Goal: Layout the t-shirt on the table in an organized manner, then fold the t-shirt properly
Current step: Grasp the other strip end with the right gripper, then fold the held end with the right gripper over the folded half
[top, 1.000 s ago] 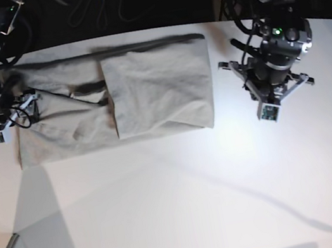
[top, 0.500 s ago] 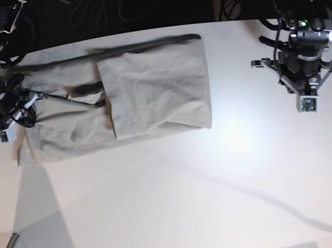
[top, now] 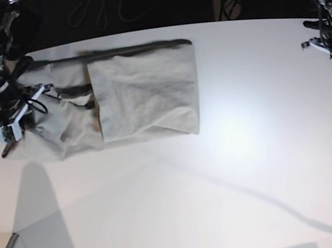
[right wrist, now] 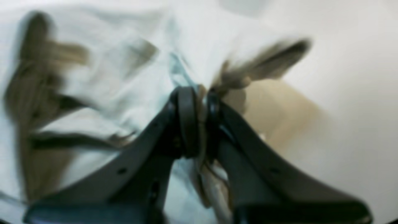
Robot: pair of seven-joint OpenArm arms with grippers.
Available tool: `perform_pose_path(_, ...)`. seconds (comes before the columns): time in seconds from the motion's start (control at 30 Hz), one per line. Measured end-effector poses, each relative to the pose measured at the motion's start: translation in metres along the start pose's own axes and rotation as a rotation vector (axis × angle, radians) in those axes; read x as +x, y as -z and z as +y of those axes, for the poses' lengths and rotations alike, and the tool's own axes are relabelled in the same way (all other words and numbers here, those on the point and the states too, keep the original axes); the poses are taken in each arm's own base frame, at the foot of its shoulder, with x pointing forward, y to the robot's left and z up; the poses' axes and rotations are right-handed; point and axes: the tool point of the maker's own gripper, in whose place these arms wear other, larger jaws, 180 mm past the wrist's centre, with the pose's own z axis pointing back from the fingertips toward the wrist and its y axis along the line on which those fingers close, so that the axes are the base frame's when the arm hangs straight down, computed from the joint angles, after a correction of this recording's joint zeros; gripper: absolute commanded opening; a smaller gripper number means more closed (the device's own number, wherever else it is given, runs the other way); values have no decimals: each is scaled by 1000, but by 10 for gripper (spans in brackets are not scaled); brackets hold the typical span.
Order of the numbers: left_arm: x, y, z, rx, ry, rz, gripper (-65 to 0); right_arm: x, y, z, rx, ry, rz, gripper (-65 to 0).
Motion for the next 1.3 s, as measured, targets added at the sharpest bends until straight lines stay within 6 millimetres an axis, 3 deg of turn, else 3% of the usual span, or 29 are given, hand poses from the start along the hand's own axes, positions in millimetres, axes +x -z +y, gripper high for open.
perform_pose_path(0.2, -18, -3, 0, -3, 21, 41, -614, 33, -23, 42, 70, -88, -87, -650)
perform_pose_path(0.3, -24, -4, -7, -23, 34, 51, -614, 36, -30, 70, 141, -117, -106, -650)
perform_pose_path(0.4, -35, -8, -32, -89, 91, 79, -614, 31, -32, 94, 204, -140, -90, -650)
perform_pose_path(0.47, -41, -11, -60, -165, 131, 90, -615, 33, -33, 105, 236, -147, -97, -650)
perform_pose_path(0.57, -39, -23, -112, -382, 126, 53, -641, 37, -33, 113, 257, -153, -113, -650)
perform_pose_path(0.63, -38, -29, -131, -447, 52, 47, -650, 37, -33, 116, 265, -157, -113, -650)
perform_pose_path(0.8, -66, -26, -168, -515, -53, 157, -650, 42, -34, 129, 298, -171, -127, -650)
perform_pose_path(0.9, -60, -18, -196, -578, -112, 145, -650, 45, -35, 139, 325, -181, -137, -650)
perform_pose_path(1.13, -55, 10, -229, -642, -157, 197, -650, 52, -38, 163, 388, -197, -162, -650)
perform_pose_path(1.3, -59, 10, -255, -703, -119, 220, -650, 55, -41, 177, 425, -214, -172, -650)
